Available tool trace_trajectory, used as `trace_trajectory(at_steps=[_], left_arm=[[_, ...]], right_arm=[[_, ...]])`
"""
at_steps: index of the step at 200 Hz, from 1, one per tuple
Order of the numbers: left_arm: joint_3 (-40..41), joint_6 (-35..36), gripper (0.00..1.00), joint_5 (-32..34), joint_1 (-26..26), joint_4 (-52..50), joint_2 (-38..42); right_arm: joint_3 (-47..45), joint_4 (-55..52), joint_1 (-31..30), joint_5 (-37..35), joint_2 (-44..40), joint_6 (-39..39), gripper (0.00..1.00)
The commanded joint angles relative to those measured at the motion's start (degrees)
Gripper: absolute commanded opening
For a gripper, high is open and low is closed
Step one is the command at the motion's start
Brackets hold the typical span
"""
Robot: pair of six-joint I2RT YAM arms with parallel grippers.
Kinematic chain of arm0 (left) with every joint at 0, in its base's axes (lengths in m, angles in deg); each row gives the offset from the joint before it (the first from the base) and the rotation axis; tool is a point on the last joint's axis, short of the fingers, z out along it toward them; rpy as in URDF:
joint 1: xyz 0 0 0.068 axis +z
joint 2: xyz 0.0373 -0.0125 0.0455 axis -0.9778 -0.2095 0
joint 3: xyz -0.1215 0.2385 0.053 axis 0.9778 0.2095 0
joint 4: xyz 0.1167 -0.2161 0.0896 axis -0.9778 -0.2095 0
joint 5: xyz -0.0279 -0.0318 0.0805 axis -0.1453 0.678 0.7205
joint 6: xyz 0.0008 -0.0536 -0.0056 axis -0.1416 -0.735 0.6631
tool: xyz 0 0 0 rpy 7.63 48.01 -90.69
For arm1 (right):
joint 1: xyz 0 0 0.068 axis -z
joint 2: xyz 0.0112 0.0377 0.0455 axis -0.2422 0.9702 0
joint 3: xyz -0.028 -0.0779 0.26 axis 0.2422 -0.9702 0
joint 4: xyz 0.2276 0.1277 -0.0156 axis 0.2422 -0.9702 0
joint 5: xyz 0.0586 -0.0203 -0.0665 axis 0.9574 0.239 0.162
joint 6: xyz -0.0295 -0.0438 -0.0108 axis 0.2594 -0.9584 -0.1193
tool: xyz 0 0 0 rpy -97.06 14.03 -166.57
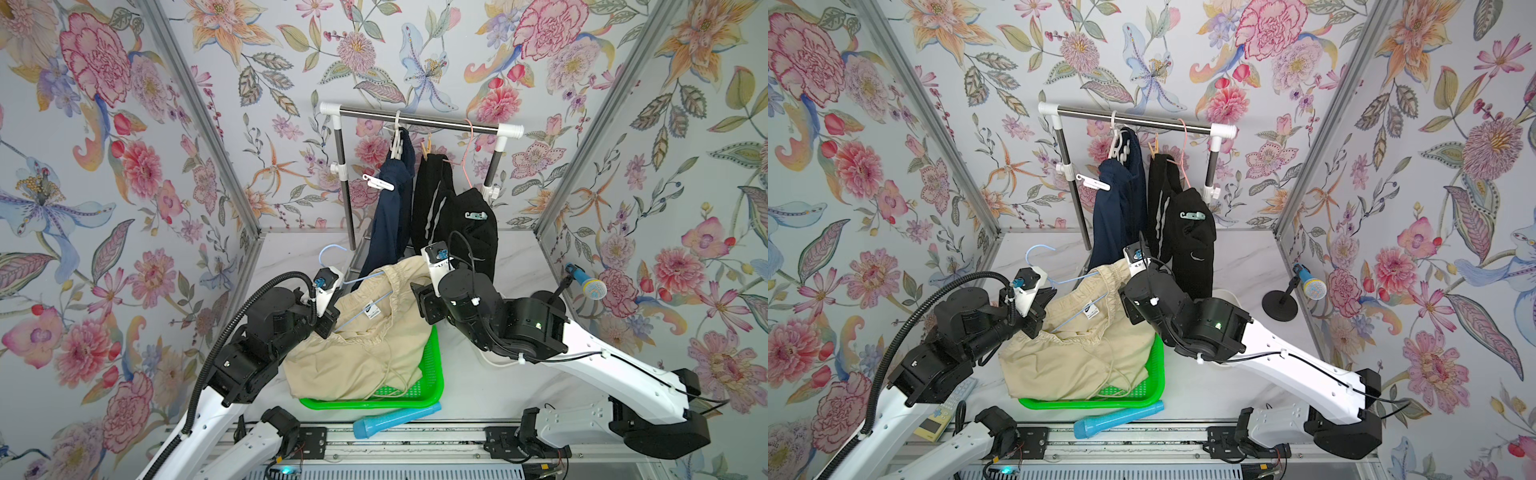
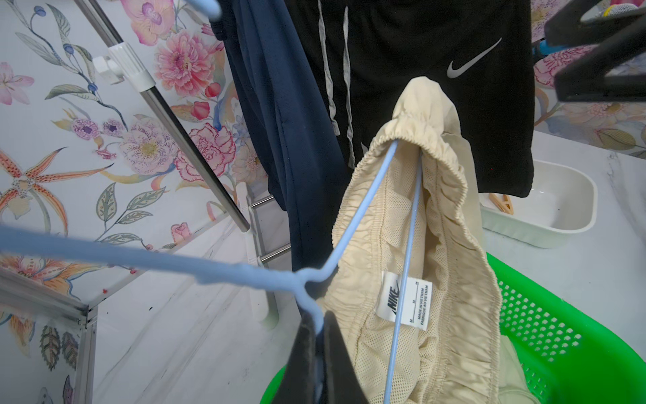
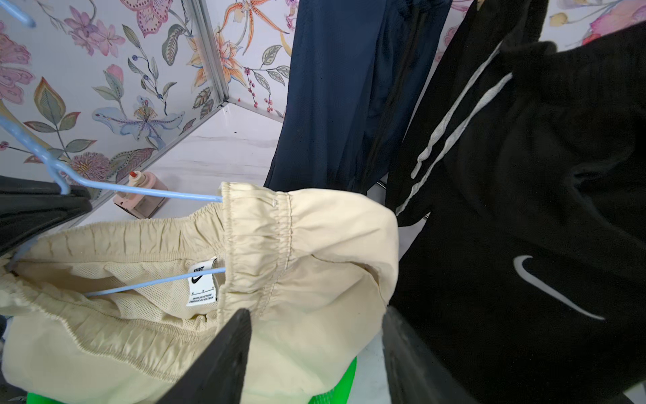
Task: Remove the clothespins securing shorts to the hanger
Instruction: Remove the shorts from the hanger.
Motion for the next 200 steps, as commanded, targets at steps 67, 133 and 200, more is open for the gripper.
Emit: trace_trajectory(at_steps=[67,133,200], left_arm=[[-6.3,-4.2,0.0,3.9,-2.7,-1.3,-0.4],[-5.8,-2.6,0.0,1.5,-3.0,-1.3,-0.7],[-5.6,-1.1,0.0,-2.2,-3.0,-3.2,-0.3]], right_arm=[[8.0,4.2,0.7,6.9,8.1,-4.5,0.71],[8.6,4.2,3.0,6.0,11.5,-4.8,0.71],[7.7,4.1,4.6,5.9,13.1,-4.5,0.69]])
